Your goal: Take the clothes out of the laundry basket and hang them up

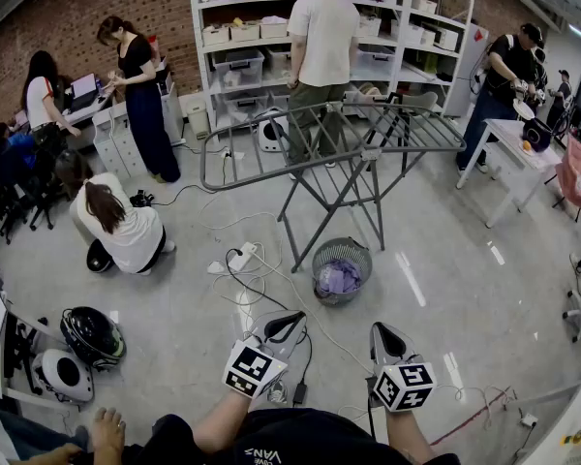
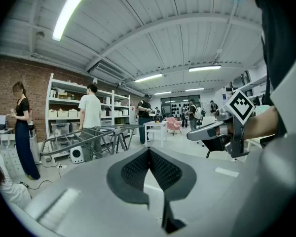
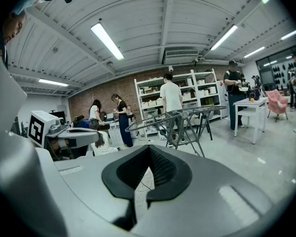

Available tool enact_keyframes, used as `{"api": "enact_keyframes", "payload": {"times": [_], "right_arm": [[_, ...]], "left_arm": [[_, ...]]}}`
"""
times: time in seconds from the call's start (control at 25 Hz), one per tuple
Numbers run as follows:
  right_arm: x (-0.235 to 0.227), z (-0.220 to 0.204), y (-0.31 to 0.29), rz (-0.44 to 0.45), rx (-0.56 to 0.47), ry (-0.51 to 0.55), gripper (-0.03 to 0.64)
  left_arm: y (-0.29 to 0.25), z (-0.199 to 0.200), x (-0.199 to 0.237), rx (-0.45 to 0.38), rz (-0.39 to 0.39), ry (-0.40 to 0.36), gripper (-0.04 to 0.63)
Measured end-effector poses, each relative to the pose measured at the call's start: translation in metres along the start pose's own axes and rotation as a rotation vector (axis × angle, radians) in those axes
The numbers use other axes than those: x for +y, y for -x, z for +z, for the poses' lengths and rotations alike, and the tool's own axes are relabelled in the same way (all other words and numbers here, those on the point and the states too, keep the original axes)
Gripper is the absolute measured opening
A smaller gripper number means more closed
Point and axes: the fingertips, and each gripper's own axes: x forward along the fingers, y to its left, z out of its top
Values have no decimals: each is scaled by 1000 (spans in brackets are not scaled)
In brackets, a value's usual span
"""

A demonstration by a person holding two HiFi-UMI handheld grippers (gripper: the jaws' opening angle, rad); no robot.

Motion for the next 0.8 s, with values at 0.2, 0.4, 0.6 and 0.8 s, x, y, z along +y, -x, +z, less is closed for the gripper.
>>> {"api": "enact_keyframes", "payload": {"times": [0.2,0.4,0.6,0.8], "right_arm": [[-5,1,3,-5,7,3,4],[-9,6,2,-36,-37,-36,5],[-14,12,-8,-79,-68,-82,119],[-21,12,-24,-118,-69,-101,292]], "left_arm": [[-2,1,-4,0,4,4,2],[-8,5,-1,-37,-31,23,3],[-23,6,10,-66,-63,76,188],[-47,2,23,-44,-101,84,242]]}}
